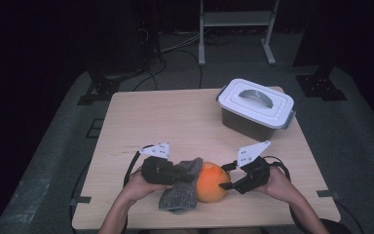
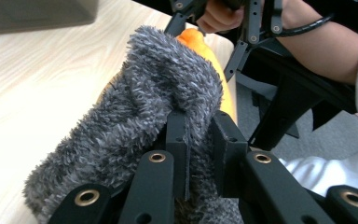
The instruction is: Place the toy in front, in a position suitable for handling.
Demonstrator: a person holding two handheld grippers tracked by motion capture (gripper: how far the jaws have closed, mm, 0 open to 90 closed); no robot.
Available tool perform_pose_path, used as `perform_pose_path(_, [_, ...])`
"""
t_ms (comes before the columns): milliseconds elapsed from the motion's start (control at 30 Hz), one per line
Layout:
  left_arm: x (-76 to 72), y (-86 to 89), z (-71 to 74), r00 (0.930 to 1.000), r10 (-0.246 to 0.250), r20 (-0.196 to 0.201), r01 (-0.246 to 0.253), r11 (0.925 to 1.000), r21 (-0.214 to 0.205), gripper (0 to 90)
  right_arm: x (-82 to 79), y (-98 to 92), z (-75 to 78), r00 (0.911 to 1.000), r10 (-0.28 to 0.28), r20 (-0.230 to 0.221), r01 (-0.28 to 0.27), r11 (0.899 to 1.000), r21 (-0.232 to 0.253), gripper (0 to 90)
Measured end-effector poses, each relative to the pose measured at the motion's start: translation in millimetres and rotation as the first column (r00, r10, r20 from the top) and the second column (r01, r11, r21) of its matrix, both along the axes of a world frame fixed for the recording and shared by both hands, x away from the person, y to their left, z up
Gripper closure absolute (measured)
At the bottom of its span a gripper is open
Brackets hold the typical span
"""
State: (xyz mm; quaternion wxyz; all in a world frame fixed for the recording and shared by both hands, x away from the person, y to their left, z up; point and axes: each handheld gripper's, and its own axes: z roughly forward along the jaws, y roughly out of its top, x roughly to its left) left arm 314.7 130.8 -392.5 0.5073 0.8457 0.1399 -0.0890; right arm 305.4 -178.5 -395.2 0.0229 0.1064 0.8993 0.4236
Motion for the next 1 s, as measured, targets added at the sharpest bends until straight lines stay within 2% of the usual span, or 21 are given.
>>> perform_pose_path(100, [-2.3,-4.2,2.3,0.9999,-0.012,0.007,0.012,0.9999,0.009,79.0,0.2,0.5,-3.8,0.9999,0.012,0.004,-0.013,1.000,0.014,42.5])
perform_pose_path(267, [-7.1,-8.6,10.0,0.9990,-0.022,0.040,0.022,0.9998,0.003,79.1,-7.2,10.0,-13.1,0.9969,0.061,0.051,-0.063,0.997,0.049,51.4])
perform_pose_path(333, [-10.1,-13.1,13.0,0.9980,-0.031,0.055,0.031,0.9995,0.001,79.0,-12.1,16.4,-14.6,0.9921,0.098,0.079,-0.101,0.994,0.042,52.9])
perform_pose_path(433, [-12.0,-16.7,14.5,0.9969,-0.033,0.072,0.032,0.9994,0.014,79.1,-16.3,23.1,-14.9,0.9865,0.123,0.108,-0.126,0.992,0.026,54.2])
perform_pose_path(533, [-8.3,-12.3,12.2,0.9978,-0.019,0.063,0.018,0.9997,0.016,79.2,-16.5,22.1,-14.2,0.9854,0.130,0.110,-0.132,0.991,0.018,55.3])
perform_pose_path(700, [1.7,3.9,5.3,0.9977,0.051,0.044,-0.052,0.9983,0.025,79.2,-15.2,19.3,-12.8,0.9846,0.136,0.110,-0.138,0.990,0.013,55.4])
perform_pose_path(800, [2.6,4.5,4.3,0.9979,0.050,0.041,-0.050,0.9985,0.020,79.2,-15.9,22.7,-13.3,0.9829,0.139,0.120,-0.142,0.990,0.013,55.4])
perform_pose_path(1000, [-6.2,-12.6,10.9,0.9976,0.019,0.066,-0.018,0.9997,-0.019,79.2,-22.3,34.6,-13.0,0.9767,0.154,0.150,-0.154,0.988,-0.005,55.5])
